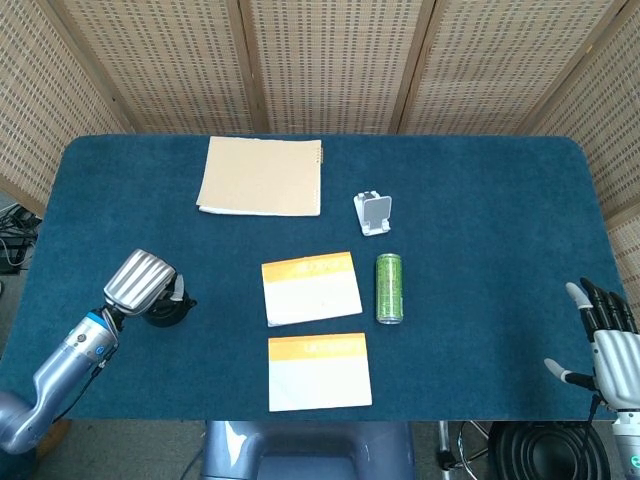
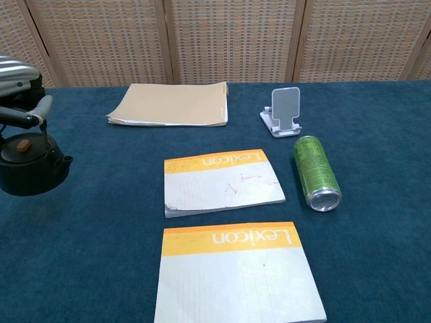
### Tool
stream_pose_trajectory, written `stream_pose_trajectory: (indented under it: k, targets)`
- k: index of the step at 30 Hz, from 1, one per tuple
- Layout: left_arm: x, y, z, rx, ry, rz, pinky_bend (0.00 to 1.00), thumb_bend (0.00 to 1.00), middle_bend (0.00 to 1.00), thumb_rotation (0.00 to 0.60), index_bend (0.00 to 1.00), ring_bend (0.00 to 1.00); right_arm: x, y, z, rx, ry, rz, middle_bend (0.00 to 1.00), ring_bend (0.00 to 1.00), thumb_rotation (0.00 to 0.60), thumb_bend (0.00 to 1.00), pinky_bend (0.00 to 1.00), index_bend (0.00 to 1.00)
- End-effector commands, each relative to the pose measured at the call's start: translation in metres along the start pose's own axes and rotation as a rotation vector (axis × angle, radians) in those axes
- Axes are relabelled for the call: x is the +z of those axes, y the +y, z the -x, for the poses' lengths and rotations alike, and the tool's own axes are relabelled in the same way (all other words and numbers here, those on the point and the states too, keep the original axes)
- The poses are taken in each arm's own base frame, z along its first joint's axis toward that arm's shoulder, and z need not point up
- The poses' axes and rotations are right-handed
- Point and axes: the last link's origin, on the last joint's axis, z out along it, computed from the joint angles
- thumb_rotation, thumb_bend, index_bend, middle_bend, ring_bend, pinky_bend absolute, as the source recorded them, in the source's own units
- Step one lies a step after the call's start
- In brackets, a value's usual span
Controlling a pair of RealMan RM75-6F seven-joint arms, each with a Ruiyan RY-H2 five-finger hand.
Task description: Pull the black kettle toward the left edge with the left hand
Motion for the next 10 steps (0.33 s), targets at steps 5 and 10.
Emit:
stream_pose_trajectory:
  k: [5,10]
  targets:
    - [0.0063,0.0016,-0.0039,0.021,0.023,0.018,0.86,1.0,1.0,0.315,1.0,0.87,0.0004,0.0,0.0002,0.0,0.0,0.001,0.0,0.0,0.6,0.0,0.0,0.0]
    - [0.0092,0.001,-0.0082,0.039,0.033,0.015,0.86,1.0,1.0,0.315,1.0,0.87,0.0005,0.0001,-0.0002,0.002,0.001,0.001,0.0,0.0,0.6,0.0,0.0,0.0]
